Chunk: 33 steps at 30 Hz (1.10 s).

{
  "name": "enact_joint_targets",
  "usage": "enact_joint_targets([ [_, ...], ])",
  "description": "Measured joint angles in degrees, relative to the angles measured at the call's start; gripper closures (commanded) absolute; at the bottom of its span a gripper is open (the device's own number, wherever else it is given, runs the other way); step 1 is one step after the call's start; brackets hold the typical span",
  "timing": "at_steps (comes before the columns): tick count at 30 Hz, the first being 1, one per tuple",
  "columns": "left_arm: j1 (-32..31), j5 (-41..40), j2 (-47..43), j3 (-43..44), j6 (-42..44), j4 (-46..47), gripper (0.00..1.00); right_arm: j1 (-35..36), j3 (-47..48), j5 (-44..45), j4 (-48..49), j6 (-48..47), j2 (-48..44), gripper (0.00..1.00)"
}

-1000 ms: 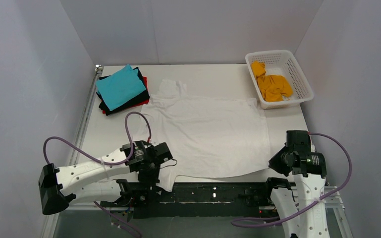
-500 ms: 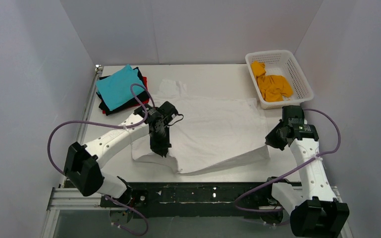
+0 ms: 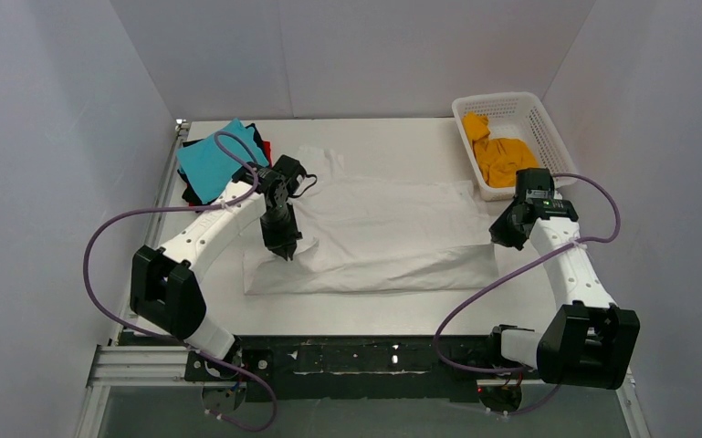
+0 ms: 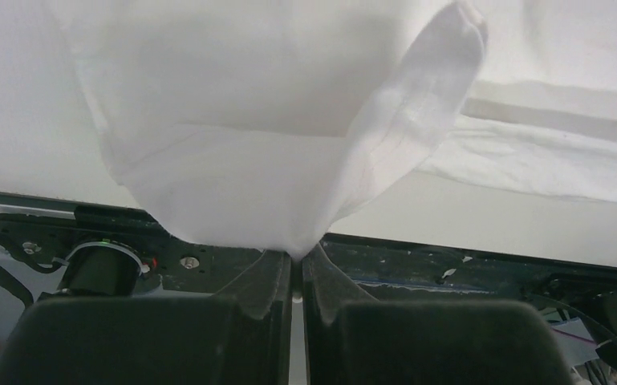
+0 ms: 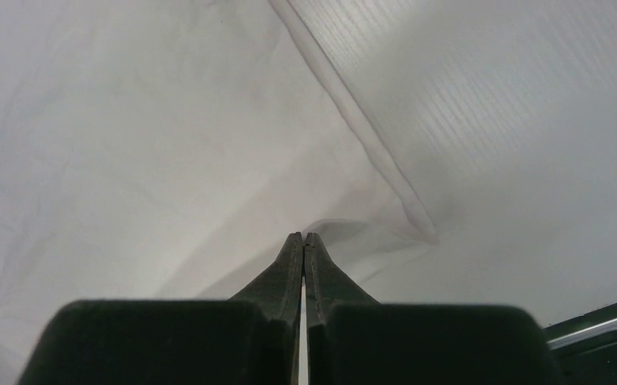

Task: Fold and stack the t-shirts
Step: Fold the flattened tshirt in 1/3 of the way

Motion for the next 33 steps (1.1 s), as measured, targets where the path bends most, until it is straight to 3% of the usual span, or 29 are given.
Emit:
enact_joint_targets([
  [15,2.4,-3.9,0.7,3.1,7.7,5.0,1.00,-1.6,-0.2,3.2,2.6,-0.3,1.9,0.99],
  [23,3.6,-4.9,10.7,9.9,13.6,10.2,1.00,-1.6,-0.5,3.1,5.1,0.1,7.3,0.99],
  [26,4.5,-4.7,16.2,13.9,15.8,10.4,0.84,-1.7,0.0,3.0,5.6,0.1,10.6,0.97],
  [27,4.9,-4.5,18.6,16.1,16.5,10.0,0.73,-1.7,0.7,3.0,5.4,0.1,12.2,0.93],
  [29,5.9,-4.3,23.3,21.0,17.6,9.0,0.46,-1.7,3.0,3.0,5.2,0.1,15.3,0.77],
  [30,6.4,-4.2,25.4,23.3,18.0,8.7,0.37,-1.7,4.5,3.0,5.0,0.2,16.9,0.67],
  [32,7.2,-4.3,28.9,27.6,18.7,7.4,0.05,-1.8,7.5,3.2,4.2,0.5,19.4,0.53],
  [33,7.6,-4.5,30.6,30.0,18.7,6.2,0.02,-1.9,9.1,3.4,3.5,0.5,20.4,0.49],
])
